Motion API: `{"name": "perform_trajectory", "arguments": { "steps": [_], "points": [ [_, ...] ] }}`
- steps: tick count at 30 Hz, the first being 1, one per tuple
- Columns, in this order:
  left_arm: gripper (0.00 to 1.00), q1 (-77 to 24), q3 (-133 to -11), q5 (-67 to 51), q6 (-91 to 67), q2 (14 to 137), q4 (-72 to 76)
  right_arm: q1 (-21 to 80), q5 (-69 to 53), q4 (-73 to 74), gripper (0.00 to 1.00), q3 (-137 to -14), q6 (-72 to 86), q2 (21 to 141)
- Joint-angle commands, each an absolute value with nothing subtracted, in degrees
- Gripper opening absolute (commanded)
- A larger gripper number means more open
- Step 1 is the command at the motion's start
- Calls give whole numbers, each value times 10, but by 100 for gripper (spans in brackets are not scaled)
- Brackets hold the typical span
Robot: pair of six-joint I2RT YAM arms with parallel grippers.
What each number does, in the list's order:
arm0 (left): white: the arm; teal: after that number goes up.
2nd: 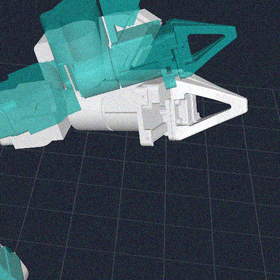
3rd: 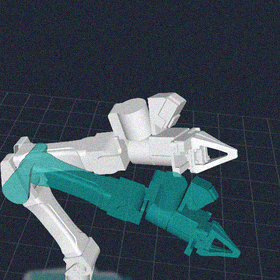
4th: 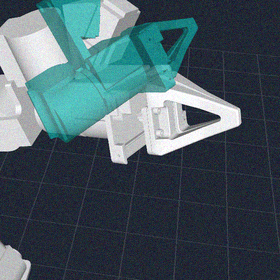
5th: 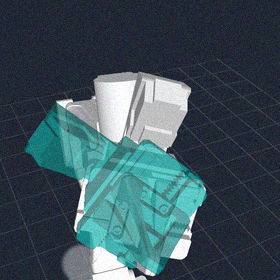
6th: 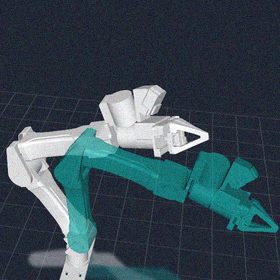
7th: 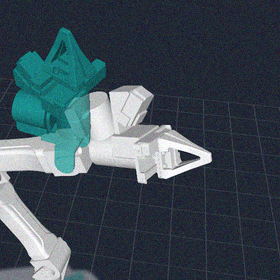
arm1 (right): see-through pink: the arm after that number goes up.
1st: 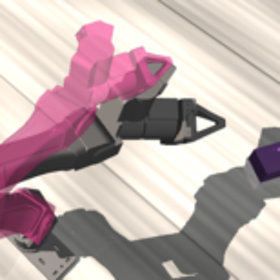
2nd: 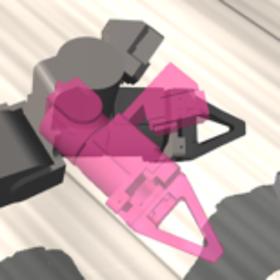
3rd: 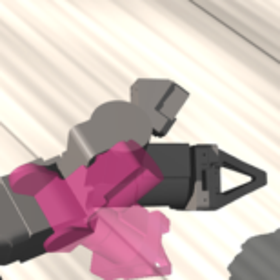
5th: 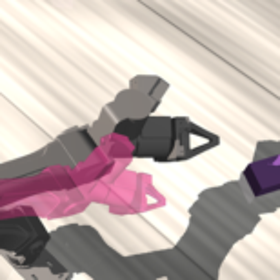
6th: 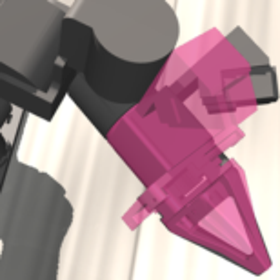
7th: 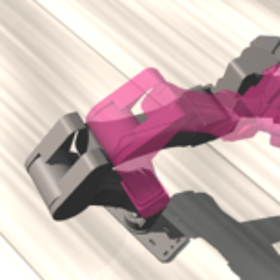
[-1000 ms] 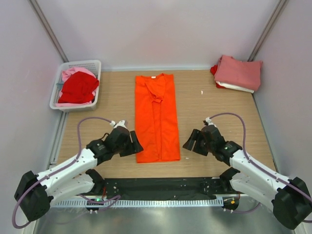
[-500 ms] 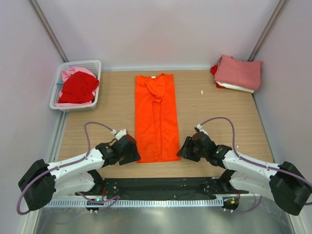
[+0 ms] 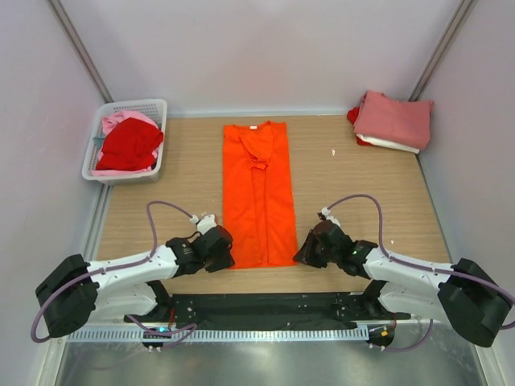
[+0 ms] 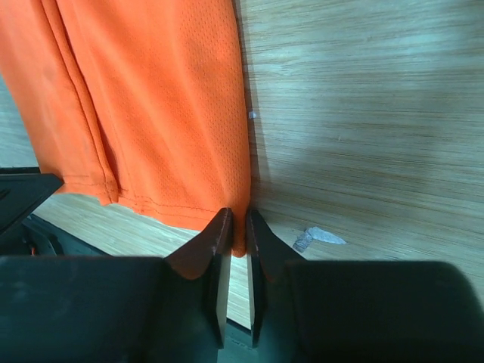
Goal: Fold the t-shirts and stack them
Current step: Fold the tshirt
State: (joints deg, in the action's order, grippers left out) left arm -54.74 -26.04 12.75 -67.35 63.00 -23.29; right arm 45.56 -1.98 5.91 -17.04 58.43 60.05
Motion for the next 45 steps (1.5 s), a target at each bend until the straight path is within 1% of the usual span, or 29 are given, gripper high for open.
{"name": "perform_trajectory", "arguments": {
  "steps": [1,2,3,5,6,9,11,14,15,17,18,20,21,23,25,30,33,39,45],
  "points": [
    [35,-560,-247,149,-684,649,-246,460,-3,54,18,-167,580,610],
    [31,-562,-248,154,-685,651,-246,460,-3,57,16,-167,579,609],
    [22,-568,-251,163,-684,653,-246,461,-3,59,12,-167,578,606],
    [12,-574,-256,170,-683,656,-247,460,-4,67,8,-167,577,596],
    [0,-582,-262,172,-681,659,-248,460,-4,73,4,-170,578,592],
    [0,-607,-281,177,-686,663,-254,461,-5,109,1,-180,576,566],
    [0,-620,-299,180,-692,662,-276,461,-7,144,1,-190,574,549],
    [0,-633,-344,185,-695,650,-337,461,17,214,1,-237,550,523],
    [0,-633,-358,187,-693,636,-370,461,28,228,2,-272,543,519],
    [0,-633,-401,205,-675,623,-398,460,35,269,1,-314,521,530],
    [0,-631,-418,214,-668,619,-429,460,37,280,1,-357,503,542],
    [1,-628,-476,228,-642,621,-460,460,37,303,1,-398,483,588],
    [1,-617,-495,235,-629,626,-485,458,37,308,2,-434,466,605],
    [0,-601,-545,241,-595,647,-504,447,39,318,1,-467,451,653],
    [0,-561,-567,233,-572,661,-513,432,38,319,1,-509,426,695],
    [0,-451,-591,172,-490,700,-462,355,-13,302,1,-586,377,772],
    [0,-412,-620,155,-457,742,-447,326,-23,300,1,-633,351,821],
    [0,-368,-678,128,-409,815,-431,304,-30,306,1,-716,323,896],
    [0,-315,-744,97,-374,875,-427,287,-25,315,1,-778,301,939]
  ]
}}
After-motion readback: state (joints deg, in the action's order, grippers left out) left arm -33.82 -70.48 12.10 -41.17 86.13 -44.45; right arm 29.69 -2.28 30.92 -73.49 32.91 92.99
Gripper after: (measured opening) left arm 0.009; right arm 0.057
